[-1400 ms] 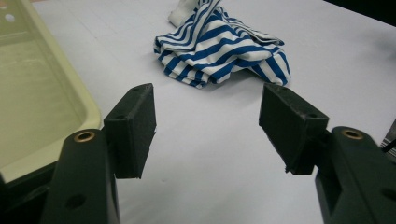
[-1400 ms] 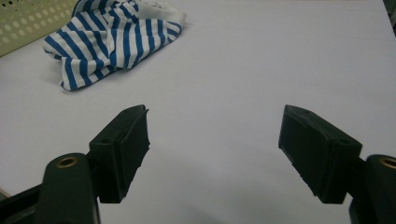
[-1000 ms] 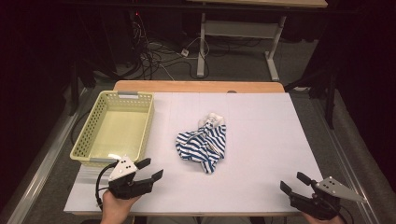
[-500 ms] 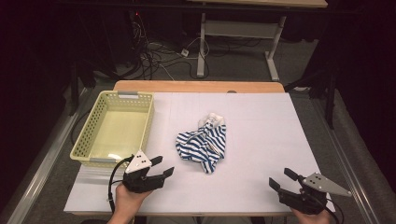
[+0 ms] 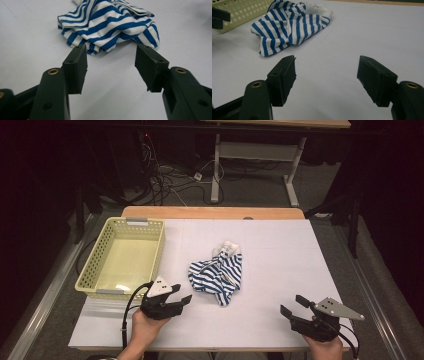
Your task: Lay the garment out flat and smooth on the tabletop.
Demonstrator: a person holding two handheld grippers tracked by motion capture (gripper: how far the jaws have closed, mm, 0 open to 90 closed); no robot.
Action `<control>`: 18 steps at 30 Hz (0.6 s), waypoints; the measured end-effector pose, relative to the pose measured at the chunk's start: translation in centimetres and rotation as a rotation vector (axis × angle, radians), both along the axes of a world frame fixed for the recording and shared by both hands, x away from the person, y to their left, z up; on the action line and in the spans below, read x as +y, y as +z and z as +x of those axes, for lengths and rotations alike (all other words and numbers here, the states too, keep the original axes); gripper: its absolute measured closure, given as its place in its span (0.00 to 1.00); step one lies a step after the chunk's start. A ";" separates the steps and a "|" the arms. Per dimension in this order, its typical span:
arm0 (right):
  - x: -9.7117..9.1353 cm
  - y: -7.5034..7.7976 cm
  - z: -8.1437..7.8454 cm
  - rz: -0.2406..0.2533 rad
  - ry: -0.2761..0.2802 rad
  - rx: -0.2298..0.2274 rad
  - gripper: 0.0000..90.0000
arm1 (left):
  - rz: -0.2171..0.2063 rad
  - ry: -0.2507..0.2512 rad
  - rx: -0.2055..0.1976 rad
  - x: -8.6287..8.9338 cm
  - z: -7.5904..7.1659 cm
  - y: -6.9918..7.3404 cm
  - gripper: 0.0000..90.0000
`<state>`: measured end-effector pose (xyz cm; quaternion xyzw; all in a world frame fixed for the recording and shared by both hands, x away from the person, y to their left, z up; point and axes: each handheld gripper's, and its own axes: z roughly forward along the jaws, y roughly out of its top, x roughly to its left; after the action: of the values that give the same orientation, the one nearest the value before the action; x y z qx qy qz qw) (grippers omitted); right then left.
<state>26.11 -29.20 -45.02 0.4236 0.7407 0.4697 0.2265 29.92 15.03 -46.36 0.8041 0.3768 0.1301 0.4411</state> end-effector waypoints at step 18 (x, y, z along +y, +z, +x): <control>4.9 0.1 2.2 -0.055 0.116 0.018 0.36 | 0.071 -0.021 0.029 -2.1 2.1 -1.0 0.50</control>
<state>28.34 -24.25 -44.93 0.3778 0.7787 0.4577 0.2036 32.03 12.93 -47.32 0.8249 0.3699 0.1268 0.4081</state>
